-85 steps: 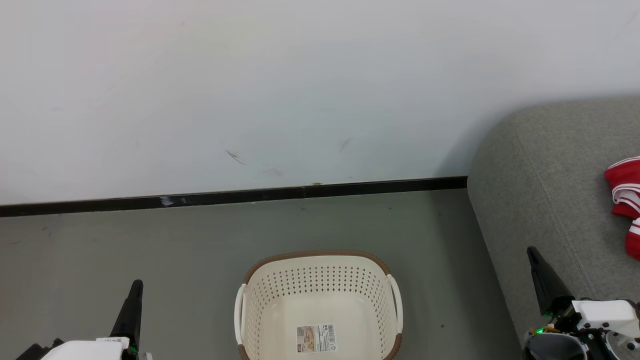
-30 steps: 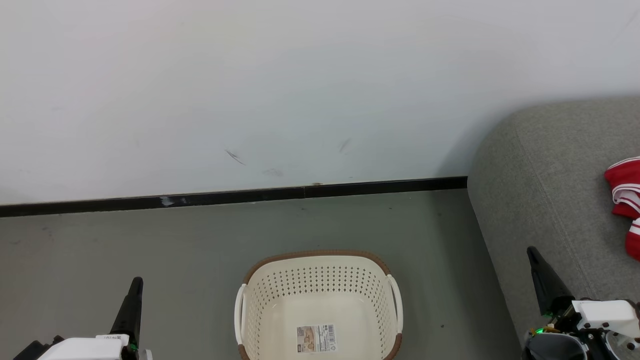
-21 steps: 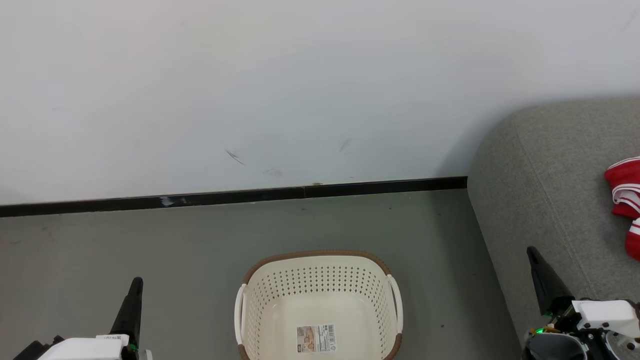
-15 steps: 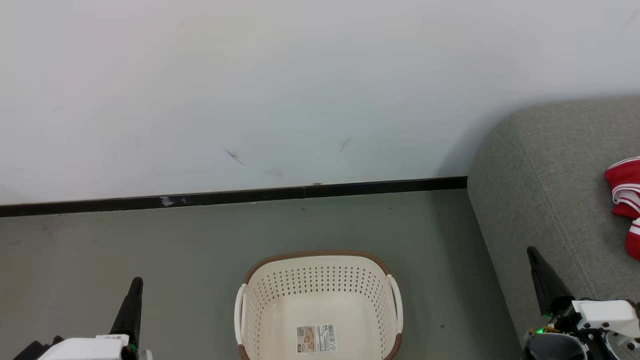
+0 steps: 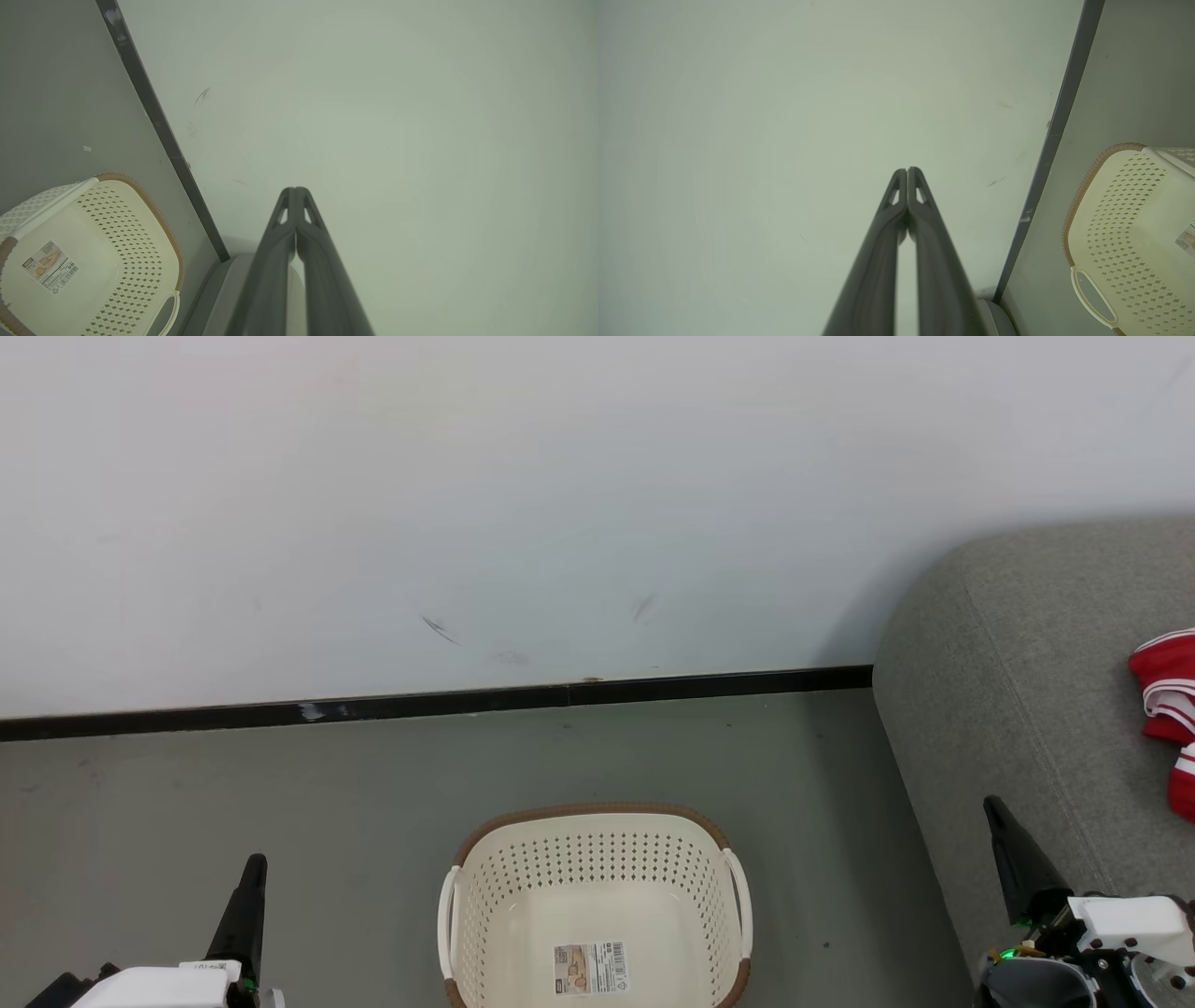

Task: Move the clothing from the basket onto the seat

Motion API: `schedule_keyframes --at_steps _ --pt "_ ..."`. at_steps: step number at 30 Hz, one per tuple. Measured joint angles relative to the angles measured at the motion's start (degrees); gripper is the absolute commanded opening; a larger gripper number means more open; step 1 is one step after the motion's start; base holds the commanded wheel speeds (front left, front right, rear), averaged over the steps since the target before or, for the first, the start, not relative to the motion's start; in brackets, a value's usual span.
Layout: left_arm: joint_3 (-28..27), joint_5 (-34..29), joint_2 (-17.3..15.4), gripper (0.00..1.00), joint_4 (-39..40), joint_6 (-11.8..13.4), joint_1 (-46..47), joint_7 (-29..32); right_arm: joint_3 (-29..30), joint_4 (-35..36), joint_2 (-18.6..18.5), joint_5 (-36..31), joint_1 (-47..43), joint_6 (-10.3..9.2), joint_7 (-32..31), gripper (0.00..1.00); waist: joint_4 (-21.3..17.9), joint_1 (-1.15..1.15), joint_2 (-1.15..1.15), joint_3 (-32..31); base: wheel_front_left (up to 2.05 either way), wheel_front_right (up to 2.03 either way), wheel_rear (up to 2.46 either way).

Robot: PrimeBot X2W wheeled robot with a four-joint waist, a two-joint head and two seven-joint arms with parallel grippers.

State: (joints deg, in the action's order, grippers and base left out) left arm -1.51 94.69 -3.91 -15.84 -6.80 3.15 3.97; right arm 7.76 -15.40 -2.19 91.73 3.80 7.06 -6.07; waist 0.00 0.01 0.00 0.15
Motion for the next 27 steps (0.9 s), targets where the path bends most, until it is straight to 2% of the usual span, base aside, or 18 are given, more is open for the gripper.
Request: schedule_keyframes --at_steps 27 --pt "-0.23 0.0 0.05 0.0 -0.04 0.0 0.02 0.0 0.0 0.0 0.0 0.0 0.0 0.0 0.0 0.0 0.0 0.0 0.0 0.0 0.0 0.0 0.0"
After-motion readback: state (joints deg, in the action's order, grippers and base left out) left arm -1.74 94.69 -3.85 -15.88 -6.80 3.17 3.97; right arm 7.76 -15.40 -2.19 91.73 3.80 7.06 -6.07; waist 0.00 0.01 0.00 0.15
